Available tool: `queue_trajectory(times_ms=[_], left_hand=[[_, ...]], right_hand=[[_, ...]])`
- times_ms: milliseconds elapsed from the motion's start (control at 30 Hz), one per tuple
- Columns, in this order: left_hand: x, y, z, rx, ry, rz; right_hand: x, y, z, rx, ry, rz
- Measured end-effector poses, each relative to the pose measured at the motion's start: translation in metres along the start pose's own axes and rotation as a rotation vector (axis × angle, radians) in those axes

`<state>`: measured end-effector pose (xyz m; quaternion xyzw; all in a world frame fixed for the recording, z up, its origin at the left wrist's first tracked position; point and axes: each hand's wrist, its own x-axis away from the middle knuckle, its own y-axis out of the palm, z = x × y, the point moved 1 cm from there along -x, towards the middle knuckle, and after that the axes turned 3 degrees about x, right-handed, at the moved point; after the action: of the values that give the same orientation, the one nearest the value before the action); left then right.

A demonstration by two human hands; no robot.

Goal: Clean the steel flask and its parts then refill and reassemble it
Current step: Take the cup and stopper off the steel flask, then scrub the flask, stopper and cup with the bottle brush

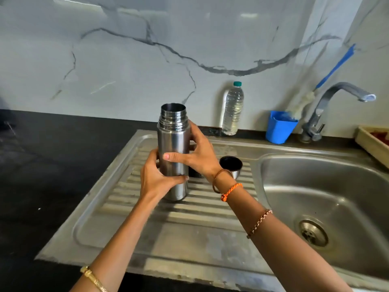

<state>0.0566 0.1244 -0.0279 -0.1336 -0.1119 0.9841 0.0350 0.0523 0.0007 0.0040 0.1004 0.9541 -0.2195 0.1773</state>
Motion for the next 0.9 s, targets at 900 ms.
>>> queue_trajectory(times_ms=[900], left_hand=[[-0.039, -0.041, -0.042, 0.068, 0.215, 0.181]], right_hand=[[-0.026, 0.019, 0.006, -0.164, 0.082, 0.055]])
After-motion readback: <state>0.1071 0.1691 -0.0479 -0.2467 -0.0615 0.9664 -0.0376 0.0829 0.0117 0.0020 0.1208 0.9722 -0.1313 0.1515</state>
